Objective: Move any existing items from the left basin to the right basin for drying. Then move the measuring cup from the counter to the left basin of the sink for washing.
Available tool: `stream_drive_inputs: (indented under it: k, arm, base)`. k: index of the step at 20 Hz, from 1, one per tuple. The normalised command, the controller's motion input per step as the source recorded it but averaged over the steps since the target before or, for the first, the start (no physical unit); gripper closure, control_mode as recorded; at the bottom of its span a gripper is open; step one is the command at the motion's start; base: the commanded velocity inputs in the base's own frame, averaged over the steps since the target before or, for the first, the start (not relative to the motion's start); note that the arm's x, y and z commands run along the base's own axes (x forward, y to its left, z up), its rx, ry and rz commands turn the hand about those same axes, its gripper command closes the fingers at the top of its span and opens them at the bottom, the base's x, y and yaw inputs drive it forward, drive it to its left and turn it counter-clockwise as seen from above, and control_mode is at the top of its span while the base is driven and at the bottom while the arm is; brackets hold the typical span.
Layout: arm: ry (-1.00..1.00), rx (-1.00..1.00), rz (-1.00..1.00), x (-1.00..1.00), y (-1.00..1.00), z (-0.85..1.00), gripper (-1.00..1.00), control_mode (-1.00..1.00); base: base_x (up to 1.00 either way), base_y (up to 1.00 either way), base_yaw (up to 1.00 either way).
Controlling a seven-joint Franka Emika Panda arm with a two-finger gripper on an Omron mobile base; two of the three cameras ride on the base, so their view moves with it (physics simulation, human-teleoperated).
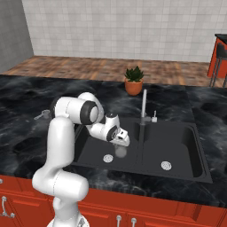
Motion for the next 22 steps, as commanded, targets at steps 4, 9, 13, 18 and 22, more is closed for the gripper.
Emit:
stream_drive_inputs:
  k: [4, 9, 13, 18, 22]
  arm:
    - [0.02, 0.03, 0.0, 0.0, 0.0, 0.38, 1.0, -1.0]
    - [0.04, 0.0, 0.0, 0.0, 0.0, 0.75, 1.0, -1.0]
    - [0.06, 0.0, 0.0, 0.0, 0.0, 0.78, 1.0, -1.0]
    - [0.07, 0.0, 0.0, -0.04, 0.06, 0.78, 1.0, -1.0]
    - [0.08, 0.02, -0.02, -0.18, 0.06, 0.69, 1.0, -1.0]
  base:
    - [0.0, 0.0, 0.0]
    - [0.0, 0.0, 0.0]
    - [0.0, 0.0, 0.0]
    - [0.0, 0.0, 0.0]
    - [0.0, 0.0, 0.0]
